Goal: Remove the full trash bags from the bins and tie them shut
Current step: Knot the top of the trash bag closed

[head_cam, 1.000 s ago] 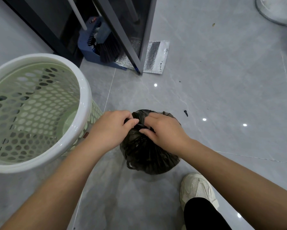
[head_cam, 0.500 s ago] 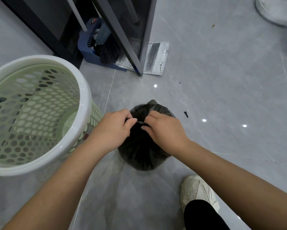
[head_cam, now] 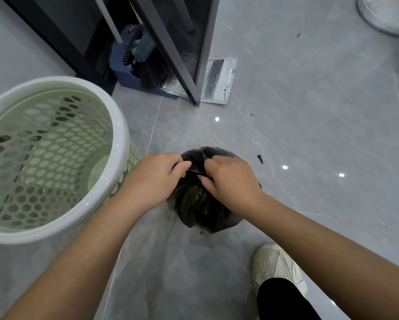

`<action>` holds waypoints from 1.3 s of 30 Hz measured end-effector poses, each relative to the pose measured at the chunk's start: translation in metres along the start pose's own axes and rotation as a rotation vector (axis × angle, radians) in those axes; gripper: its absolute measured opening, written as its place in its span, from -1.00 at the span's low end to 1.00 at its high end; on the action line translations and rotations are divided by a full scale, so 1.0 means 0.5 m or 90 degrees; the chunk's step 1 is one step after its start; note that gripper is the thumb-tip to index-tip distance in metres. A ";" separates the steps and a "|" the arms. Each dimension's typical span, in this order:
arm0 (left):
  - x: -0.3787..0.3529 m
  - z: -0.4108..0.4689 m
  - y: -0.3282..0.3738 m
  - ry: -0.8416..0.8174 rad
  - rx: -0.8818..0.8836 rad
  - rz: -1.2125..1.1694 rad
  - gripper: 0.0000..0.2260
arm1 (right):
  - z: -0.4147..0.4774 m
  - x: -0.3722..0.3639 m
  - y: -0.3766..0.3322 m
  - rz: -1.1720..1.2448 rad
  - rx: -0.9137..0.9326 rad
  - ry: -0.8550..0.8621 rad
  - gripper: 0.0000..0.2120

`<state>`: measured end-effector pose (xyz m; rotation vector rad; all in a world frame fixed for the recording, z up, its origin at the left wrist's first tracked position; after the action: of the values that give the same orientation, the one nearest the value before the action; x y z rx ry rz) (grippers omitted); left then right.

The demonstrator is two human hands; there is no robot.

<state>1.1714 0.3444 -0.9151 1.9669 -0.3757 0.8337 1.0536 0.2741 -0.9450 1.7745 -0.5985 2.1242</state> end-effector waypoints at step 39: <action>-0.015 -0.009 -0.028 -0.054 0.059 -0.049 -0.64 | -0.029 -0.035 0.026 0.391 0.056 -0.101 -0.86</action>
<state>1.1720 0.3548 -0.9278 2.0933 -0.3138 0.7321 1.0379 0.2705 -0.9661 2.0078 -1.2451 2.4213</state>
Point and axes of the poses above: each hand's wrist, its own z-axis towards the middle knuckle, its own x-axis out of the back of the hand, y = z × x, the point moved 6 cm from there along z, towards the middle knuckle, and after that the axes turned 13 degrees about -z, right-handed, at the moved point
